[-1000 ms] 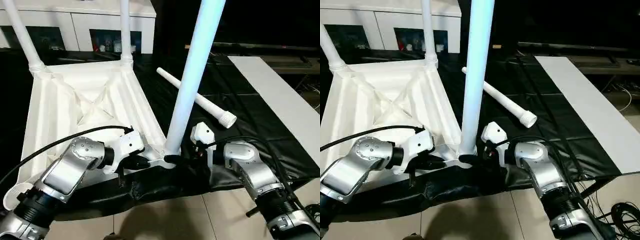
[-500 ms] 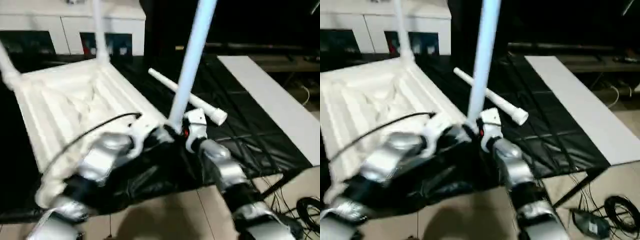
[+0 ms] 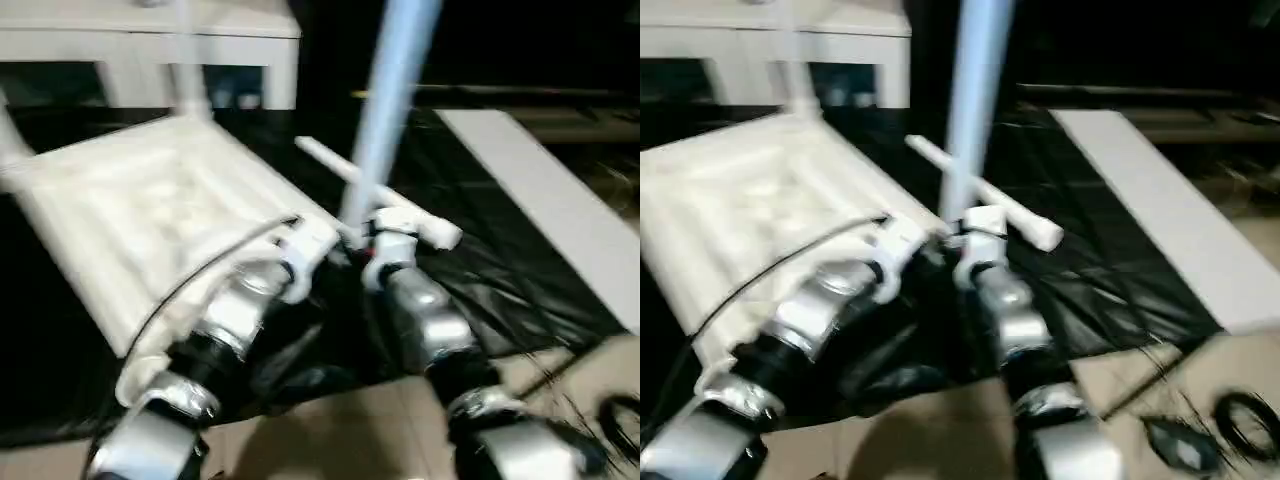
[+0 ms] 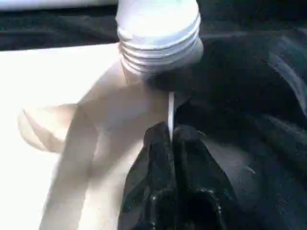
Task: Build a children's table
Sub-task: Rotate leg to tighten
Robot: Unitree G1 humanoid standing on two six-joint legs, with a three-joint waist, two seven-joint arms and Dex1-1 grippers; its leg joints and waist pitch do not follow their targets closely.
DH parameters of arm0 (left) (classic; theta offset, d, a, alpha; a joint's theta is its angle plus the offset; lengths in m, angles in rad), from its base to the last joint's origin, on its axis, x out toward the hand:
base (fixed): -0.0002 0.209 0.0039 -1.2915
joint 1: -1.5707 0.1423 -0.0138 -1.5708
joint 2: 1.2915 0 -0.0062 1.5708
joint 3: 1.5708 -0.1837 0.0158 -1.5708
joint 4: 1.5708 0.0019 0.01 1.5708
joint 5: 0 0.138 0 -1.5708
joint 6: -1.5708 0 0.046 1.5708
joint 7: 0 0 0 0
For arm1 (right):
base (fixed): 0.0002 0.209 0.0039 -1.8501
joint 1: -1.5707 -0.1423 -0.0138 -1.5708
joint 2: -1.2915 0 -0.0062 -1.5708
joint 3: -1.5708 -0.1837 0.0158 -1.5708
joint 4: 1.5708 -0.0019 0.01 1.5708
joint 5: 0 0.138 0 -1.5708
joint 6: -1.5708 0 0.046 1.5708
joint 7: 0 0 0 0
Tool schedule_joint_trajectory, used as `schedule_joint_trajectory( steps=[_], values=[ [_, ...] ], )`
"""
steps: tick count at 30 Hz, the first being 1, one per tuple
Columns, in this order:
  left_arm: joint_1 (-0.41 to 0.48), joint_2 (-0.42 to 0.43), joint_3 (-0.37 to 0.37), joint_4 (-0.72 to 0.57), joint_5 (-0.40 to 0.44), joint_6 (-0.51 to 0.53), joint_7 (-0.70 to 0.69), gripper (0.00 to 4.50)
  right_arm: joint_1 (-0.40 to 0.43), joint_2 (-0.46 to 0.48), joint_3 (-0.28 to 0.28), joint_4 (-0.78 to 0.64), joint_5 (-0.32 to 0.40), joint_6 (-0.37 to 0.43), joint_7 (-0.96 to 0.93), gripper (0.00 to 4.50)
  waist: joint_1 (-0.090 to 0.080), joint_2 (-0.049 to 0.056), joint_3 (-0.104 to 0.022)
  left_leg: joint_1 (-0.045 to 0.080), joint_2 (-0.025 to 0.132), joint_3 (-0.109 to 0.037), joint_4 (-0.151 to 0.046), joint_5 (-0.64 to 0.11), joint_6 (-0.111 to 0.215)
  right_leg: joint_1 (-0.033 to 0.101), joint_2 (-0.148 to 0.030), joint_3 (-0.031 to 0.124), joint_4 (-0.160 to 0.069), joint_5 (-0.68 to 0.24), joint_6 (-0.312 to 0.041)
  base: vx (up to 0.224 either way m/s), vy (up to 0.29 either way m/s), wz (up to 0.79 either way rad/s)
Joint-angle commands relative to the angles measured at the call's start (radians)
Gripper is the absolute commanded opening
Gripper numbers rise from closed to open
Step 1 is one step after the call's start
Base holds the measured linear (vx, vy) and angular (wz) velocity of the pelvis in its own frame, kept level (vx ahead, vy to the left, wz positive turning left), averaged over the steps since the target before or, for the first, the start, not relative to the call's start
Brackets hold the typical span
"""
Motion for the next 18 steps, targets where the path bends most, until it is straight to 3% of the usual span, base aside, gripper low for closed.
schedule_joint_trajectory(
  steps=[1, 4, 8, 11, 13, 16, 18],
  values=[
    [-0.019, -0.019, -0.005, 0.005, -0.004, -0.041, 0.009, 0.0, -0.006, 0.006, 0.039, -0.008, 0.003, 0.006, 0.041, 3.7, 0.007, 0.012, -0.056, -0.002, 0.023, -0.01, -0.073, -0.252, -0.002, 0.04, -0.08, 0.048, -0.09, -0.255, -0.108, 0.0, 0.0, 0.0],
    [-0.03, -0.017, 0.001, 0.032, 0.004, -0.067, 0.003, 0.0, 0.001, -0.025, 0.058, -0.031, -0.04, -0.018, 0.002, 3.88, 0.01, 0.013, -0.053, 0.001, 0.021, -0.004, -0.069, -0.22, 0.011, 0.038, -0.076, 0.051, -0.085, -0.175, -0.147, 0.0, 0.0, 0.0],
    [-0.05, -0.014, 0.01, 0.077, 0.014, -0.152, 0.031, 0.0, 0.061, -0.069, 0.042, -0.15, -0.06, -0.018, -0.012, 4.0, 0.018, 0.01, -0.056, 0.0, 0.019, 0.001, -0.062, -0.175, 0.024, 0.041, -0.073, 0.054, -0.079, -0.097, -0.145, 0.0, 0.0, 0.0],
    [-0.06, -0.023, 0.044, 0.089, -0.01, -0.204, 0.029, 0.0, 0.09, -0.08, 0.032, -0.201, -0.069, -0.028, -0.017, 4.0, 0.026, 0.012, -0.056, 0.002, 0.02, 0.001, -0.063, -0.181, 0.031, 0.04, -0.074, 0.054, -0.079, -0.085, -0.15, 0.0, 0.0, 0.0],
    [-0.059, -0.021, 0.071, 0.064, -0.04, -0.203, 0.008, 0.55, 0.106, -0.087, 0.032, -0.233, -0.067, -0.024, -0.022, 4.1, 0.028, 0.012, -0.056, 0.002, 0.02, 0.001, -0.063, -0.18, 0.029, 0.04, -0.075, 0.054, -0.077, -0.083, -0.156, 0.0, 0.0, 0.0],
    [-0.046, 0.008, 0.097, -0.006, -0.065, -0.176, -0.022, 0.6, 0.143, -0.102, 0.039, -0.306, -0.074, -0.01, -0.028, 4.1, 0.028, 0.015, -0.056, 0.001, 0.023, 0.0, -0.064, -0.172, 0.026, 0.042, -0.075, 0.053, -0.072, -0.047, -0.168, 0.0, 0.0, 0.0],
    [-0.035, 0.017, 0.109, -0.036, -0.081, -0.166, -0.039, 0.9, 0.153, -0.107, 0.039, -0.323, -0.075, -0.006, -0.032, 4.1, 0.026, 0.014, -0.055, 0.002, 0.022, 0.001, -0.064, -0.173, 0.027, 0.042, -0.074, 0.053, -0.071, -0.043, -0.17, 0.0, 0.0, 0.0]
  ],
)
